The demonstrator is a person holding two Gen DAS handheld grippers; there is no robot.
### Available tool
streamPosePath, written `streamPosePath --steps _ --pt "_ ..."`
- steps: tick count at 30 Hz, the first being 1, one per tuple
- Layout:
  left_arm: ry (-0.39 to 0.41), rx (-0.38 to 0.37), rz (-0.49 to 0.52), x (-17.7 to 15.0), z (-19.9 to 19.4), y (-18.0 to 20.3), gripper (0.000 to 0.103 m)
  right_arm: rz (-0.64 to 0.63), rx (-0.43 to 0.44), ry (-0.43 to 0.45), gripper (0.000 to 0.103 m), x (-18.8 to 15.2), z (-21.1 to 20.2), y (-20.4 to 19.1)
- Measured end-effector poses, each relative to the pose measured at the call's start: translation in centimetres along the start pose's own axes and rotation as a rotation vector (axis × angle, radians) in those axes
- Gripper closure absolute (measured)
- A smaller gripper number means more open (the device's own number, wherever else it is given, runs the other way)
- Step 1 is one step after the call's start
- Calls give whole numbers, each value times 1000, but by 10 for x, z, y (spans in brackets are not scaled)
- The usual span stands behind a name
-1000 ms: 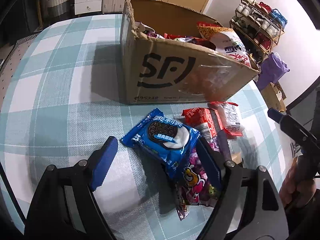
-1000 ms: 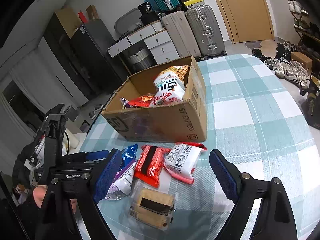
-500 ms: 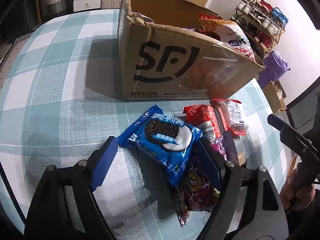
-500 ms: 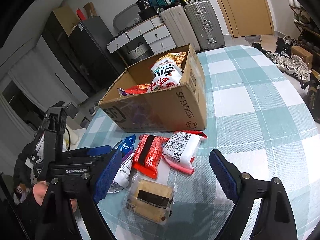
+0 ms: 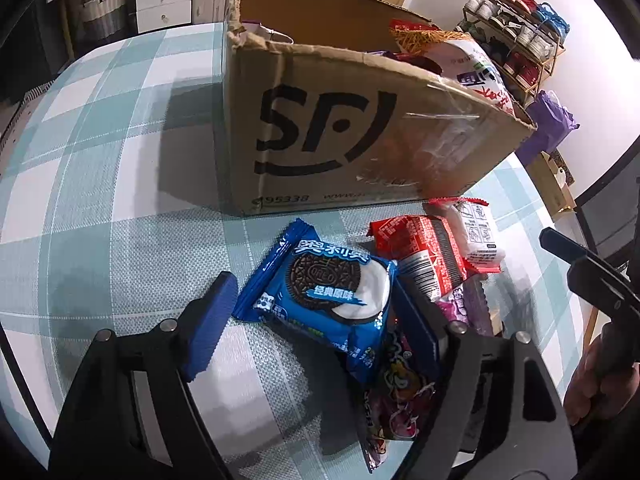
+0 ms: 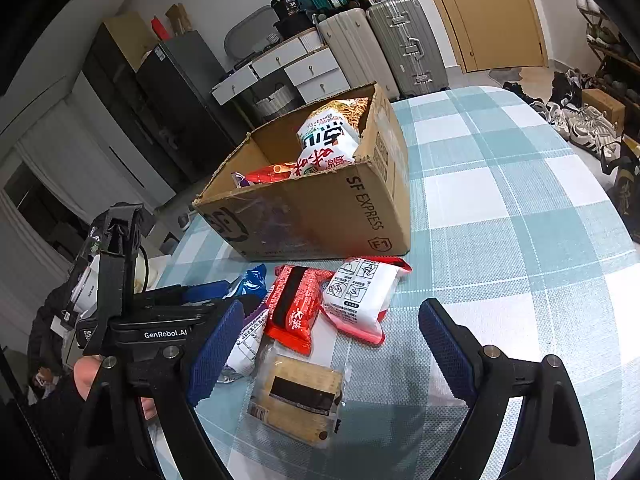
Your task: Organize snacks
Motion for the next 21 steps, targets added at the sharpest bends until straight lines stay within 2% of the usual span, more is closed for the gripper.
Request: streamPosePath --steps 1,9,21 --pt "2 -4 5 1 0 1 35 -1 0 -1 12 0 0 0" --pt "16 -28 41 -2 -2 9 55 0 -3 -9 12 -3 3 1" --pt "25 -29 35 -3 -4 13 57 4 -4 -24 12 -5 7 4"
Point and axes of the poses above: each gripper's, at about its wrist camera, not at the fingertips, and z roughly the way its jaws point, y to its right, x to its top, the point moved 4 cm from there along z, roughly the way its jaws point, and after that the axes turned 12 degrees about -x, right-handed, at the moved point
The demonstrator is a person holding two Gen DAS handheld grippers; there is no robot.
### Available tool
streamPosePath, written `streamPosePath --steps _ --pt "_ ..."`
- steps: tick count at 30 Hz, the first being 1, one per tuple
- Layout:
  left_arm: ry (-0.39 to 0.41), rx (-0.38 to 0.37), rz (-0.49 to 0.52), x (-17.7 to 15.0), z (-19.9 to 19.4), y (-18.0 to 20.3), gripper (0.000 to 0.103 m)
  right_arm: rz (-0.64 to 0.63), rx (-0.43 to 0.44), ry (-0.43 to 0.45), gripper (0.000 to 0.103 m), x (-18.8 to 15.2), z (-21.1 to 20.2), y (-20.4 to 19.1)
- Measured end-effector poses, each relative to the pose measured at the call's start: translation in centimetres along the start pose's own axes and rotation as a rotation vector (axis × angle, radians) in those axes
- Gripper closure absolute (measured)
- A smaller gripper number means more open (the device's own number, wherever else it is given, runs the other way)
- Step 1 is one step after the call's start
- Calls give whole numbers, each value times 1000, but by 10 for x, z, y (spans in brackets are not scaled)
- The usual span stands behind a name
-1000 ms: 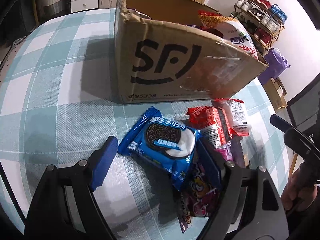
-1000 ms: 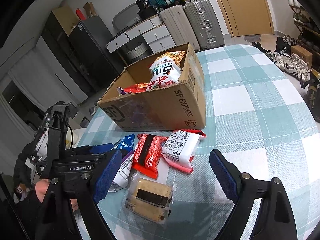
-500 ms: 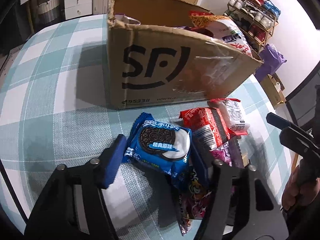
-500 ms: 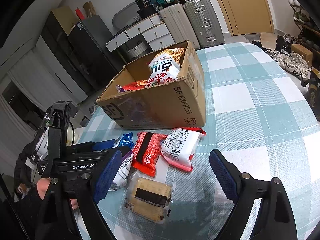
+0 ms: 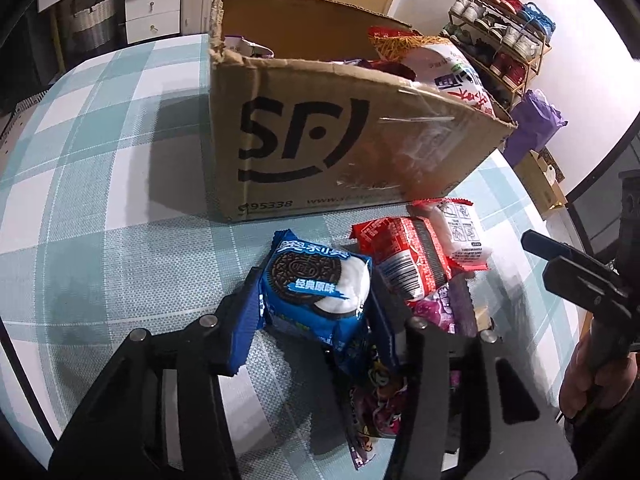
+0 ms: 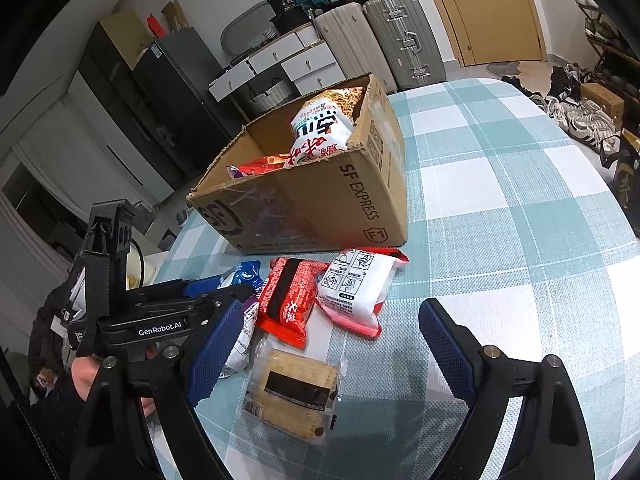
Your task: Organize snacks
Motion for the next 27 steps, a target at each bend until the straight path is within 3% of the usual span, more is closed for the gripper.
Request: streamPosePath --steps 18,27 --pt "63 -23 -14 -10 -38 0 57 -67 17 -85 12 -39 11 -21" --pt "90 -30 10 -15 -61 15 57 -119 -36 -96 12 -59 19 -36"
Point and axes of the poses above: each gripper's, at about its wrist camera, not at the fingertips, and z roughly the way its jaws point, y to its right, x to its top, the point moved 4 cm from there along z, roughly the way its jaws point, and after that the axes turned 12 degrees about -x, right-handed, at the moved point
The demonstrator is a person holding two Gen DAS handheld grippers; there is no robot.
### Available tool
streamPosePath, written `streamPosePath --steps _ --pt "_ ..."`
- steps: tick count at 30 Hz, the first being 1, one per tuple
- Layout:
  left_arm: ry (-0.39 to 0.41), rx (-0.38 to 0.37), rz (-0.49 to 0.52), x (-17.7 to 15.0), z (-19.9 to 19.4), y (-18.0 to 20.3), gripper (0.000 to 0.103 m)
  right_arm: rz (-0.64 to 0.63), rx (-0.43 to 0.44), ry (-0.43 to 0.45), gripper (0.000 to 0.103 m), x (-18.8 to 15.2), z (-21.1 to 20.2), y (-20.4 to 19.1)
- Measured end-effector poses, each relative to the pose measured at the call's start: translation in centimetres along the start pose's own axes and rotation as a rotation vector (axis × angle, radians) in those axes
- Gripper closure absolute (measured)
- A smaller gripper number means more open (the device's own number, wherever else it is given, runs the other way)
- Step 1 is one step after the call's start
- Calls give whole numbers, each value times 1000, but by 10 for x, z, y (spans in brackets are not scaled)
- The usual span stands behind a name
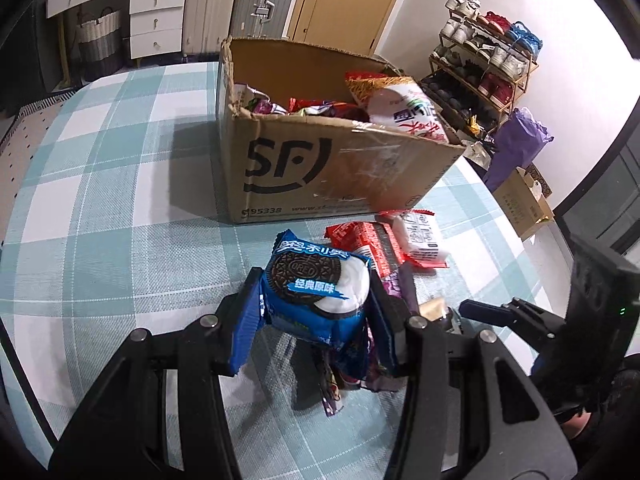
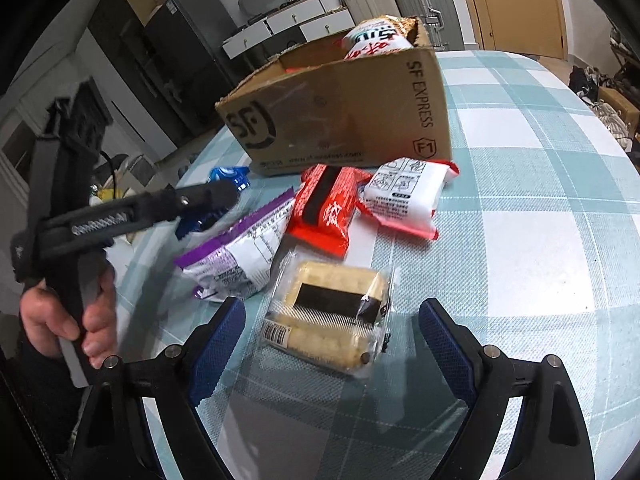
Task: Organize snacks
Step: 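Grasp the clear cracker packet with the right tool while the left tool holds the Oreo packet, lift both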
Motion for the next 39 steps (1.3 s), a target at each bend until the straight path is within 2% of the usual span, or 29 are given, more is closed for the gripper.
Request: streamPosePath --steps 7,10,24,31,39 --pt "17 -4 -3 -2 -14 3 57 -28 -58 -3 13 -4 5 -10" --pt "21 -5 -2 -3 -18 3 57 -73 -141 2 24 -5 8 -17" --pt "23 -16 -7 -5 -27 2 57 -164 -246 16 25 -6 19 -41" --pt "24 -14 -10 -8 -28 1 57 -154 -214 36 39 -7 16 -42" --pt "30 -6 -19 -10 -32 -4 57 -88 -147 48 41 -7 10 -31"
Point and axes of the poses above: each gripper's, at about its wrist camera, not at the fingertips, and z roughly the way its jaws point, y to its right, x to its top, the point moved 4 cm from there along z, roughly the way its jaws point, and after that the axes turned 12 degrees about -x, right-handed, at the moved point
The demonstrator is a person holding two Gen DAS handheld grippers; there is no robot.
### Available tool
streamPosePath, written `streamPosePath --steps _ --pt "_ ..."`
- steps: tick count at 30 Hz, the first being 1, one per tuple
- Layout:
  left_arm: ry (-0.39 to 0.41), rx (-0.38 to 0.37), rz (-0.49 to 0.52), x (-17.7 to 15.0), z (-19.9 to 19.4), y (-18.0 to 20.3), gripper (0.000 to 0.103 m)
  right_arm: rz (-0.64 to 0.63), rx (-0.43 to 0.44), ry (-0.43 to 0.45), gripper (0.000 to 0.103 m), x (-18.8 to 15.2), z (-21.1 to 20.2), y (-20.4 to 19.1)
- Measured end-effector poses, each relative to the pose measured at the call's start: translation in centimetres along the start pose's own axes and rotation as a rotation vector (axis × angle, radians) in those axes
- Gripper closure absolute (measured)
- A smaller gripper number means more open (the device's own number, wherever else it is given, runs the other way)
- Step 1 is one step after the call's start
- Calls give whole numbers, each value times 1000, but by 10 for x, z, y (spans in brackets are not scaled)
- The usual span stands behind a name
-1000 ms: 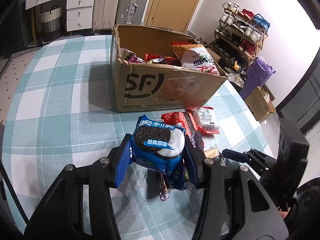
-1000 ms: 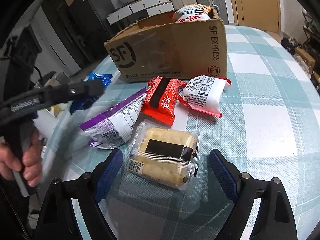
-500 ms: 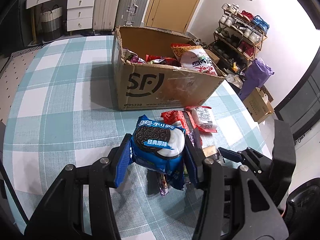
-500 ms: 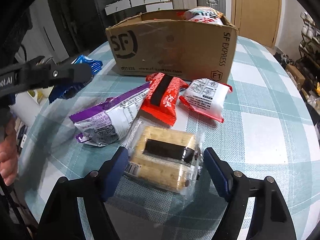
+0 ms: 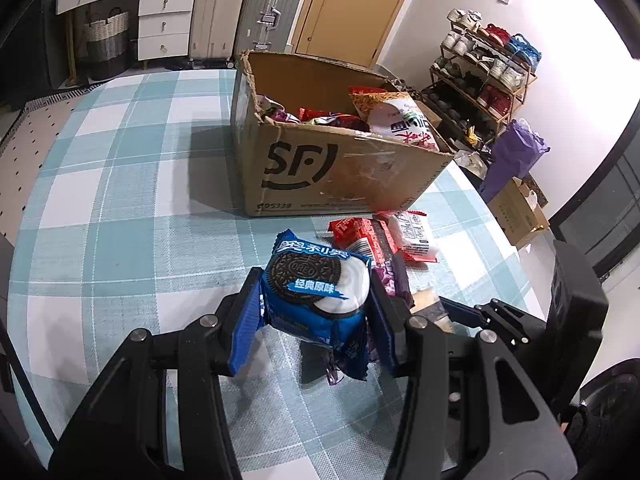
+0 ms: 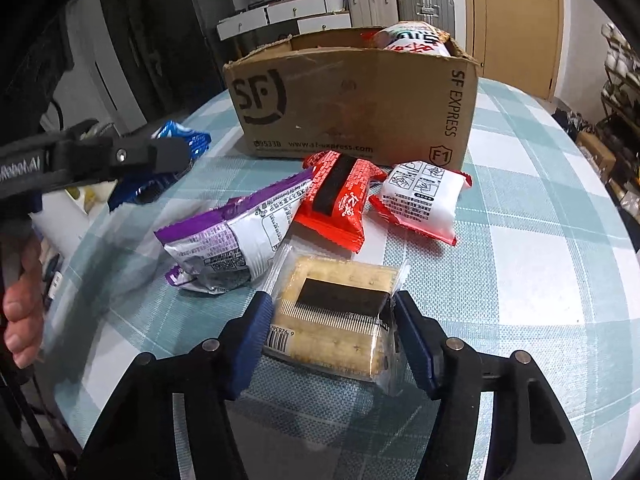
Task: Organize snacks
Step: 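Grasp the clear cracker packet with the right tool while the left tool holds the Oreo packet, lift both, then carry the Oreo packet and cracker packet over the cardboard box with both tools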
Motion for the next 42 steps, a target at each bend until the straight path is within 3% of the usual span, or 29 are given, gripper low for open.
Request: streamPosePath --steps 10,21,31,42 --pt "9 9 6 4 -5 5 57 117 60 15 41 11 -15 33" --pt "22 9 36 21 -14 18 57 119 107 130 41 45 -53 44" --pt "34 -2 51 61 -22 29 57 86 143 218 41 107 -88 48" --pt "48 3 82 125 -18 37 57 67 171 247 41 179 -94 49"
Point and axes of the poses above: each gripper's, at about its wrist camera, not at the fingertips, and z roughly the way its jaws point, y to its right, x to its top, the point moved 4 cm from there along z, roughly the way its jaws point, and after that the axes turned 12 degrees about -x, right-handed, at the moved point
